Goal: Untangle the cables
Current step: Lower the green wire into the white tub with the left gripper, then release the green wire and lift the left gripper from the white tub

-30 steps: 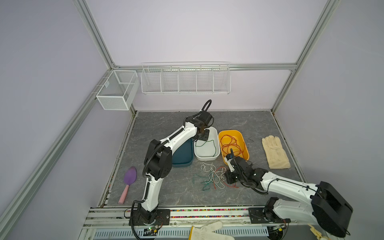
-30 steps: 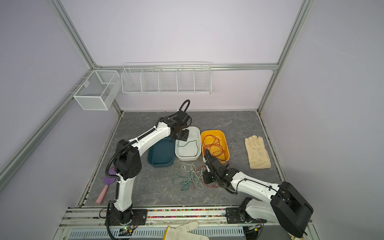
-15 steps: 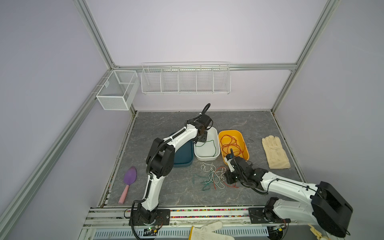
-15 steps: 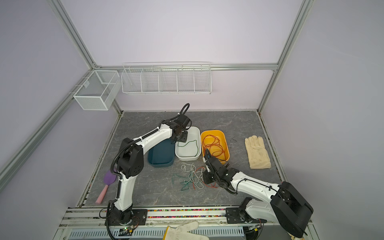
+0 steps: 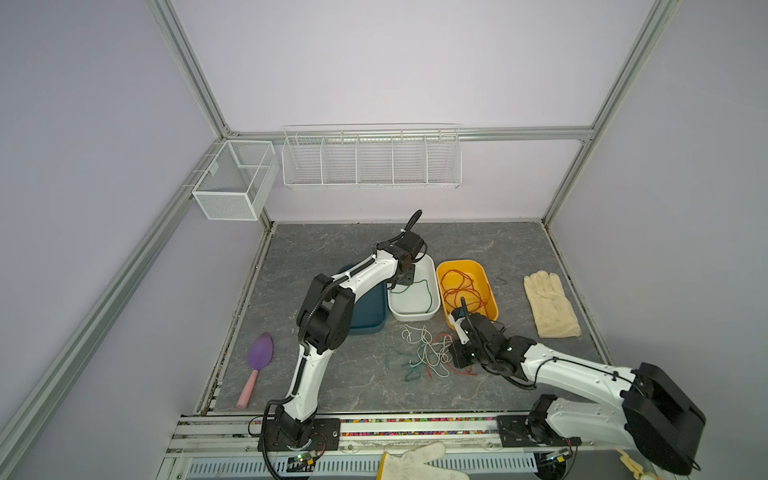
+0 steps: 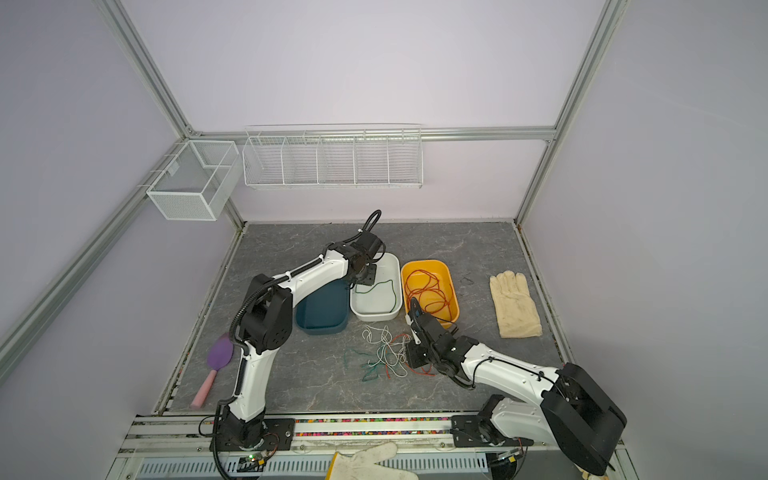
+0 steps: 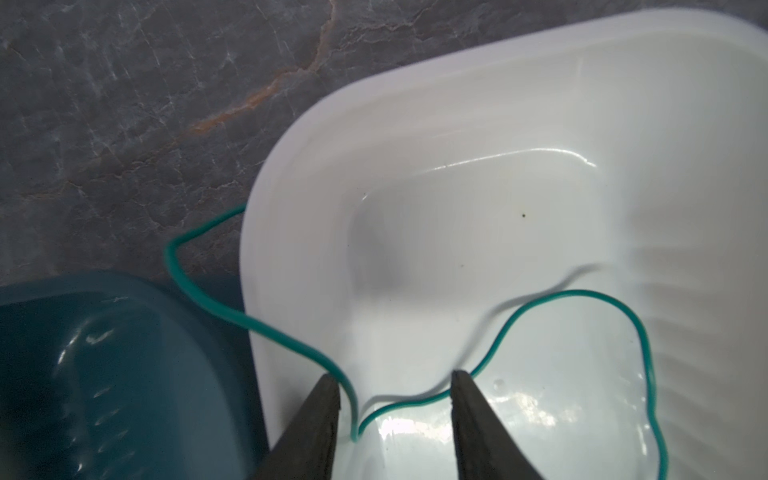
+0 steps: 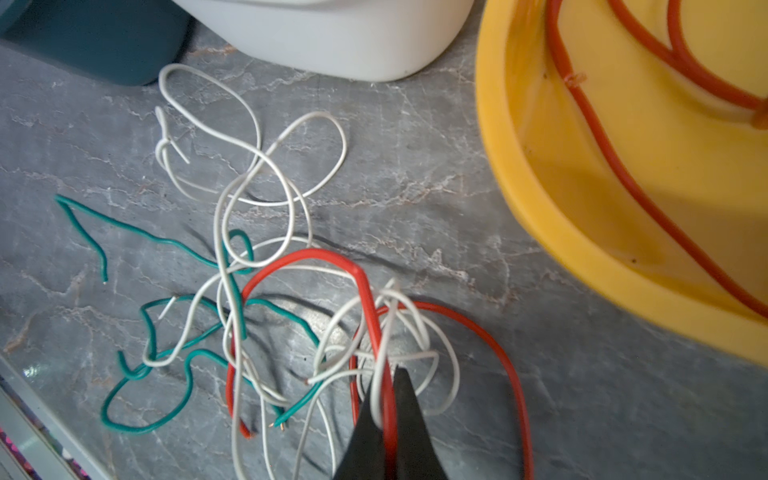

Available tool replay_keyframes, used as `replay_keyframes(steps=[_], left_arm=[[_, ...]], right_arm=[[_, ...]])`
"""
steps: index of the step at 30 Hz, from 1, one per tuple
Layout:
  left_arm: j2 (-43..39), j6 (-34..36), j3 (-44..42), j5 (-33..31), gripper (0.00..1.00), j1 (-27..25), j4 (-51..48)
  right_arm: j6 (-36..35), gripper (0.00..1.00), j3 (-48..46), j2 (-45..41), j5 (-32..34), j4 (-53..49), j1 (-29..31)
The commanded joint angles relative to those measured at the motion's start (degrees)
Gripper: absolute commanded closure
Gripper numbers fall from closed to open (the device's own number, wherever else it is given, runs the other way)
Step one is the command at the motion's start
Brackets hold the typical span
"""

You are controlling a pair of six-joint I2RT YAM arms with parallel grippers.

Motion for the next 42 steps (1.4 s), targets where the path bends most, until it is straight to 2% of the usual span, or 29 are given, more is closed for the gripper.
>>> replay_keyframes(steps=[1, 11, 17, 29, 35, 38, 42], left_arm=[[2.1, 0.0, 1.0, -2.0, 0.59, 0.2, 0.1], [3.1, -0.1, 1.6, -2.3, 0.76, 0.1, 0.4], [2.0, 0.6, 2.9, -3.2, 1.00, -1.2, -0.4], [0.5, 1.5, 3.0, -9.1, 1.00, -6.0, -3.6], [-0.7, 1.6, 1.2, -11.1, 1.00, -6.2, -3.2], [-1.6, 1.5, 0.5, -10.0, 1.00, -6.7, -2.8], [-2.1, 0.5, -3.0, -4.0, 1.00, -6.7, -0.7]], right_arm=[[-0.5, 0.94, -0.5, -0.4, -0.4, -0.1, -0.2], [-0.5, 0.94, -0.6, -0.7, -0.5, -0.1, -0.2], [-0.5, 0.94, -0.6, -0.9, -0.8, 0.1, -0.2], [-0.6, 0.94, -0.7, -1.2, -0.8, 0.0, -0.1], [-0.6, 0.94, -0.6, -0.6, -1.3, 0.4, -0.1], [-0.6, 0.94, -0.6, -0.6, -1.1, 0.2, -0.2], [-0.5, 0.94, -0.7, -1.3, -0.4, 0.0, -0.2]])
